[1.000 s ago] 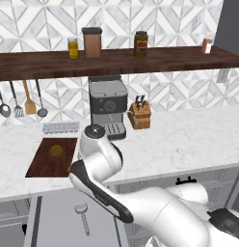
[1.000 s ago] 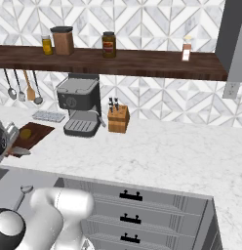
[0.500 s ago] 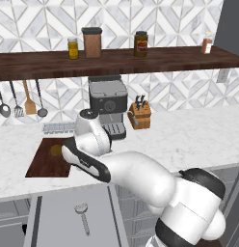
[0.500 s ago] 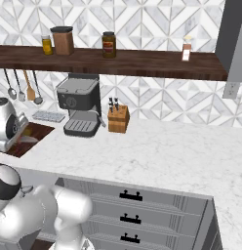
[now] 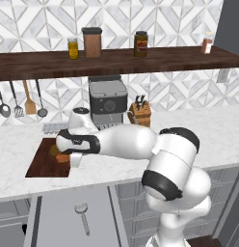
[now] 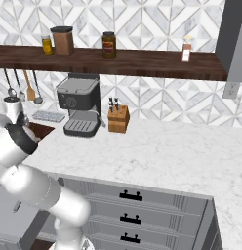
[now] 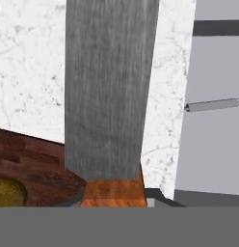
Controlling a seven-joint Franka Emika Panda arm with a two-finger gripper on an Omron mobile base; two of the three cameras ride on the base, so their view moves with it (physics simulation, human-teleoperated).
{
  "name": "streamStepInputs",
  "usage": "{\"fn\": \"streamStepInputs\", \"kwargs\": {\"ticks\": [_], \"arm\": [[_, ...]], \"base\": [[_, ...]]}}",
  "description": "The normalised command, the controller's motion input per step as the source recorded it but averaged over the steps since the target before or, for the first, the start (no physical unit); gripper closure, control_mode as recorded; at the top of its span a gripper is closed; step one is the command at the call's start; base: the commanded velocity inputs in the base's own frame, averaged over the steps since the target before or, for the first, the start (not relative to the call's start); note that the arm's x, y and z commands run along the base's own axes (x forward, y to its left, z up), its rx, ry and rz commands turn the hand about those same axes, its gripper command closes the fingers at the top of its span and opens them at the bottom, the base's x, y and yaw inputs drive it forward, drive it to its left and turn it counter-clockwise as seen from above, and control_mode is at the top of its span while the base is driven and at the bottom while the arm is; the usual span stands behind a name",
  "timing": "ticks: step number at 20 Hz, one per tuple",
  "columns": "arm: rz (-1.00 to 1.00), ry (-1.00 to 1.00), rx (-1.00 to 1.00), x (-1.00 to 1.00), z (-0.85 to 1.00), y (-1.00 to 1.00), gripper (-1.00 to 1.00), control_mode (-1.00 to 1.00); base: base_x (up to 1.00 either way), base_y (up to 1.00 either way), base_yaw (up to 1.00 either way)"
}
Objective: Place the appropriate cutting tool for cutting the avocado skin on the cutting board.
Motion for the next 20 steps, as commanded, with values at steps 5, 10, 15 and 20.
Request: {"fn": "streamStepInputs", "kwargs": {"ticks": [5,10,15,20], "arm": [[0.07,0.02,0.00,0.16,-0.29,0.44,1.00,-1.00],[0.01,0.00,0.00,0.03,-0.20,0.35,1.00,-1.00],[0.00,0.03,0.00,0.24,-0.28,0.19,1.00,-1.00],[0.00,0.01,0.00,0.07,-0.11,0.36,1.00,-1.00]], "base": [[0.00,0.00,0.00],[0.00,0.00,0.00],[0.00,0.00,0.00],[0.00,0.00,0.00]]}}
